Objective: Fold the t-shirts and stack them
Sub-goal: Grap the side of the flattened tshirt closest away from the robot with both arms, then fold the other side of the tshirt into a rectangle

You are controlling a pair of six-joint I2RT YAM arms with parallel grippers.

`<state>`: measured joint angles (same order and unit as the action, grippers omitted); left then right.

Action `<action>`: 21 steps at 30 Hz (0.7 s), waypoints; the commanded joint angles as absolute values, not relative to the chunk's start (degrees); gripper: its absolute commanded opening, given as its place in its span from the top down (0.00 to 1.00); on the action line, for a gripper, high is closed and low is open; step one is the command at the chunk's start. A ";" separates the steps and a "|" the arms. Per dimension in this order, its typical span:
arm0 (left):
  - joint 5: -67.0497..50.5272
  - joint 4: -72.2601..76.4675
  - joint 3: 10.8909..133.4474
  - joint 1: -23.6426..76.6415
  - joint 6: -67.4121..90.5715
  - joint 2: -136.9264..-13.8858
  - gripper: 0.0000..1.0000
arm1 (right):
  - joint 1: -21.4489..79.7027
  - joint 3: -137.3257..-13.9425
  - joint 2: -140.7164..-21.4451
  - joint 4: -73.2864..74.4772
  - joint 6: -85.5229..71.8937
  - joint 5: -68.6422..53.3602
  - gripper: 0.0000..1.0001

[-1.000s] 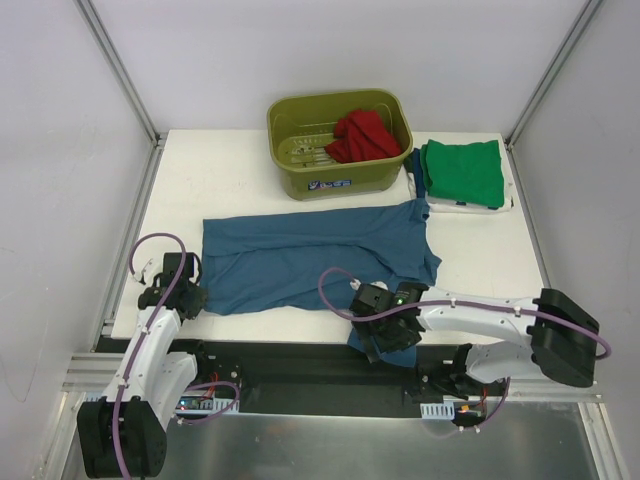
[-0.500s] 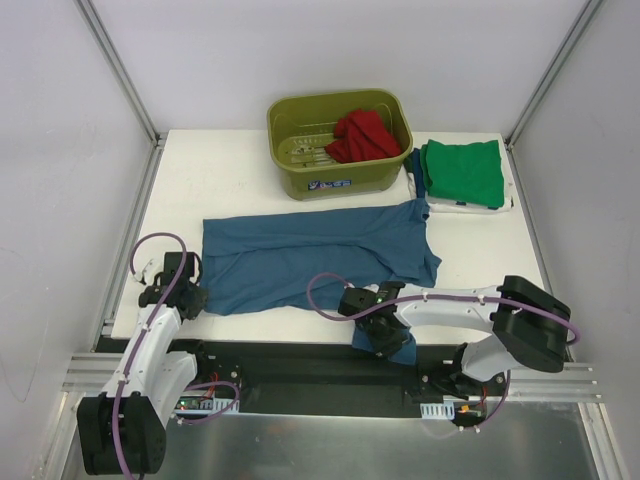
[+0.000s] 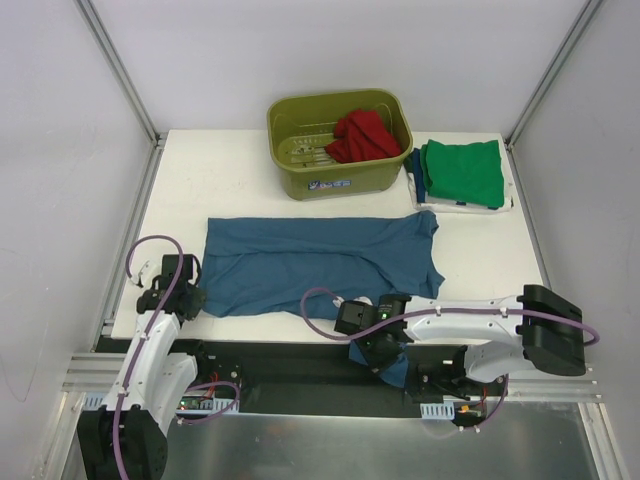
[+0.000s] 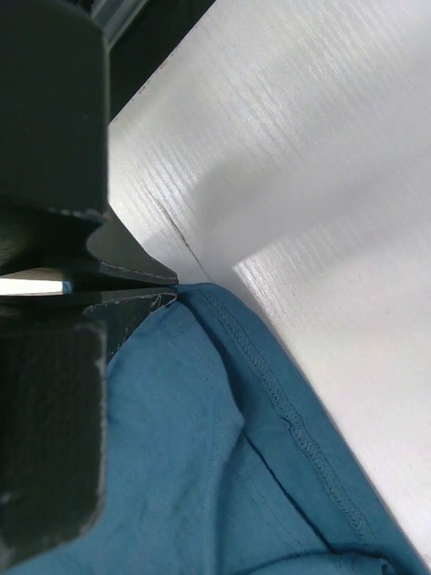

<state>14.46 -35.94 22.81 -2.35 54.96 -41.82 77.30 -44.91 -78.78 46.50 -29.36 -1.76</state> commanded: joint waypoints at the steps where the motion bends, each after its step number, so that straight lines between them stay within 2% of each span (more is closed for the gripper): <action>1: 16.26 -37.97 24.96 -2.81 55.90 -40.52 1.00 | 76.21 -50.00 -78.05 51.67 -30.24 -0.54 0.99; 9: 14.07 -37.71 28.03 -2.73 56.60 -41.12 1.00 | 67.42 -57.03 -76.82 65.29 -26.72 16.25 0.99; 15: 9.50 -34.28 32.78 -2.73 55.81 -46.65 1.00 | 57.41 -64.33 -75.76 66.97 -20.22 23.72 0.99; 21: 8.70 -31.82 38.48 -2.81 55.20 -54.30 1.00 | 48.27 -72.58 -79.71 66.36 -14.33 30.14 0.99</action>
